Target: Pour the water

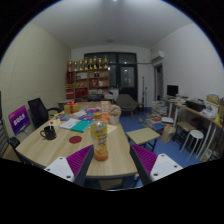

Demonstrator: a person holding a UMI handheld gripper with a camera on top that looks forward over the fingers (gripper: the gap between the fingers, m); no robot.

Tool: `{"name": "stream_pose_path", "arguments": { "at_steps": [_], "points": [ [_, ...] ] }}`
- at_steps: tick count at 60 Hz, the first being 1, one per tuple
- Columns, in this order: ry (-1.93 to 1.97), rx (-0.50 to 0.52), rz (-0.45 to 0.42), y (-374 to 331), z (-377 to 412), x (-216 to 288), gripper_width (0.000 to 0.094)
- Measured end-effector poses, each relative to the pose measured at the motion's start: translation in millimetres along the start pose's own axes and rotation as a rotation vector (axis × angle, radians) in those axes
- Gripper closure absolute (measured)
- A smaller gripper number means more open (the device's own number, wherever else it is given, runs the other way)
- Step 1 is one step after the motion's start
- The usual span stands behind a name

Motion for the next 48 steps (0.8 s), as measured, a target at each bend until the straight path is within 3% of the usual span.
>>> {"name": "stream_pose_path", "arguments": {
  "at_steps": [9,21,26,40,47,48],
  "points": [
    [0.022,0.071,-0.013,90,27,-29,0.0117],
    [0.020,0.034,-0.061,173,46,-38,0.0135],
    [0.004,0.028,-0.073,190,48,-37,0.0383],
    [0.013,0.020,-0.124,217,62,-36,0.0429],
    [0.022,0.002,-0.077,223,63,-33,0.0468],
    [0.018,0.002,-0.068,222,63,-32,0.0516]
  ]
}}
Point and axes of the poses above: the point between the fingertips, and its own axes, seen from behind it with the camera up: z to the left, x up, y forward, the way the camera looks, the point moved 3 cm from there along -y, backward, against the way the camera looks, and after that the axes turned 1 degree about y, right-handed, at the moved point
